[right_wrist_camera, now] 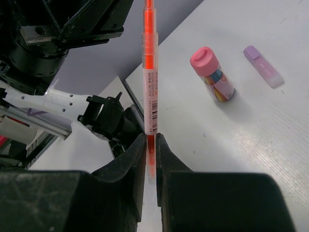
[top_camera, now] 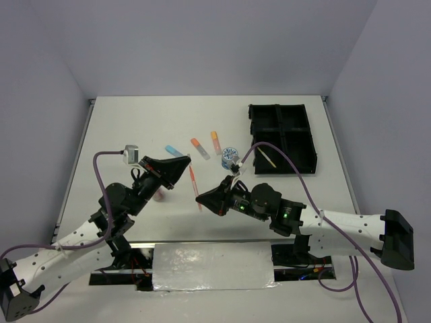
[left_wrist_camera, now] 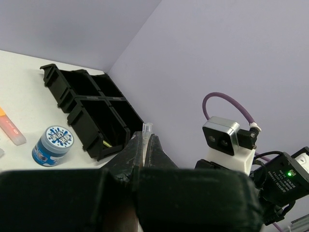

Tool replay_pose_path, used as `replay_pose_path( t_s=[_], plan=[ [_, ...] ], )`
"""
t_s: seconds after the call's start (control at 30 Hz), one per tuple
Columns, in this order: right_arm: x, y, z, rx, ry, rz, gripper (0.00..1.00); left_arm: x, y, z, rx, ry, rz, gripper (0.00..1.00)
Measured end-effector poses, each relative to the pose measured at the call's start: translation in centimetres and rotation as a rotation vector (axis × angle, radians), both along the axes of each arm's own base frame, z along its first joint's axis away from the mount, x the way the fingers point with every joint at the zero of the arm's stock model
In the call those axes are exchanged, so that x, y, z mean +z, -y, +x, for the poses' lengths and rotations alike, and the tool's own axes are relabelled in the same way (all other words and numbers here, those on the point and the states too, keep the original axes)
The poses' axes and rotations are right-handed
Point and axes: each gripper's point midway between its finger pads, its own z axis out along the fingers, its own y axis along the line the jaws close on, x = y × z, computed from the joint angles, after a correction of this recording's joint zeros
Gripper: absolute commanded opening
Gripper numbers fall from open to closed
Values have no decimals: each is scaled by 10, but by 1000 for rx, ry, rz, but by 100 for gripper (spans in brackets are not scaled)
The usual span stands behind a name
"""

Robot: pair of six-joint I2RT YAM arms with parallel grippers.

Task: Sort the stationery into containers
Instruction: Close the pen cap on the pen.

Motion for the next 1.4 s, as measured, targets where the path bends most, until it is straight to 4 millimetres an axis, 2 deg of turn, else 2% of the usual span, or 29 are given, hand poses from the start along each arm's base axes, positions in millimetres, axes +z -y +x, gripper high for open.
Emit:
replay_pose_path(
  t_s=[0.6, 0.9, 1.3, 1.4],
  plan=[
    [-1, 2, 4, -24, 14, -13, 0, 2, 2, -3, -24, -6, -16, 0],
    [6, 3, 9, -45, 34, -22, 0, -6, 4, -4, -38, -24, -26, 0],
    [12, 5, 15, -73, 92, -41, 0, 1, 3, -6, -49, -7, -83, 0],
    [19, 4, 17, -80, 117, -23, 0, 4, 2, -7, -55, -8, -101, 0]
  ],
)
